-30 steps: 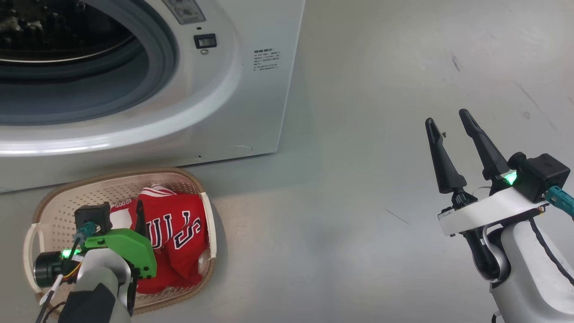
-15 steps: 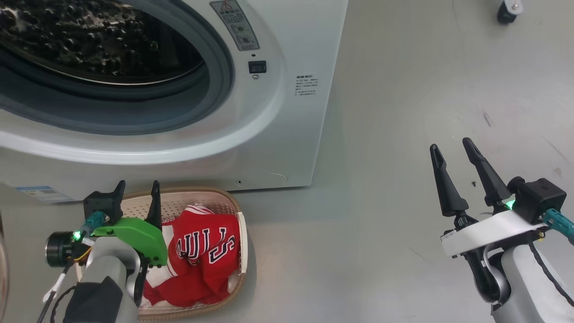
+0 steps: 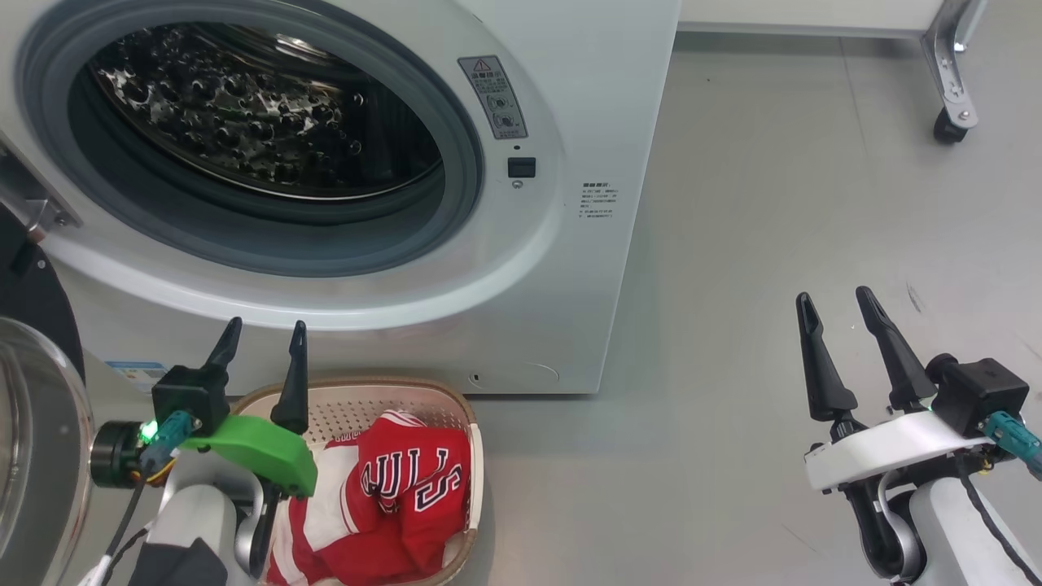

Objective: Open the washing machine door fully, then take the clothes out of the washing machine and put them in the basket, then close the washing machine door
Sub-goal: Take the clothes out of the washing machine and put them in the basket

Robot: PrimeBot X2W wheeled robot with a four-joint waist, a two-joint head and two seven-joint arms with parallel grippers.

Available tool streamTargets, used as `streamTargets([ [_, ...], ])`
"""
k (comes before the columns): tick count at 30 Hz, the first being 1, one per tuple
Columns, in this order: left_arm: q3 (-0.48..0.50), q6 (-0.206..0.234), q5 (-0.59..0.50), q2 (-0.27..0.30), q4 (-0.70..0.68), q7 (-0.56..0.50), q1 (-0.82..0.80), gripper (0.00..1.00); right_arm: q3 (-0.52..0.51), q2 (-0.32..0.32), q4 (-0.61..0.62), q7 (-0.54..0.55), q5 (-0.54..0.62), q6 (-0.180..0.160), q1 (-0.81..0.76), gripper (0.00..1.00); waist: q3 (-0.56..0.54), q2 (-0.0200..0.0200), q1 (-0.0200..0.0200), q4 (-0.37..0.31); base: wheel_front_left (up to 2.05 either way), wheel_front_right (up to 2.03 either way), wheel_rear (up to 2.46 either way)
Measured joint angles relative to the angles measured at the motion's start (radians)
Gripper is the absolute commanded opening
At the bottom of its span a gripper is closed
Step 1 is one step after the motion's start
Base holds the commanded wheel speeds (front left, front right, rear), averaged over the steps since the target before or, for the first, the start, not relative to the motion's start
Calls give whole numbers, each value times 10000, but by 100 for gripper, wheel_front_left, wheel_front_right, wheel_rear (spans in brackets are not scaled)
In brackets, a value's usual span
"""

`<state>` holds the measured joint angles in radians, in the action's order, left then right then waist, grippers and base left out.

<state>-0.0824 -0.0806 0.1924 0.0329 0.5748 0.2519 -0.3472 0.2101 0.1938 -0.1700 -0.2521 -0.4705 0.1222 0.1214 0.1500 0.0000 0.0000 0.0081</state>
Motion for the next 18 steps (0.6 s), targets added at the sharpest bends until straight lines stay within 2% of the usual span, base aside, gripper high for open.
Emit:
streamTargets([
  [18, -232, -48, -4, 8, -2535, 2, 2250, 100, -209, -293, 15, 0, 274, -4, -789, 100, -999, 1, 0, 51, 0, 0, 0],
])
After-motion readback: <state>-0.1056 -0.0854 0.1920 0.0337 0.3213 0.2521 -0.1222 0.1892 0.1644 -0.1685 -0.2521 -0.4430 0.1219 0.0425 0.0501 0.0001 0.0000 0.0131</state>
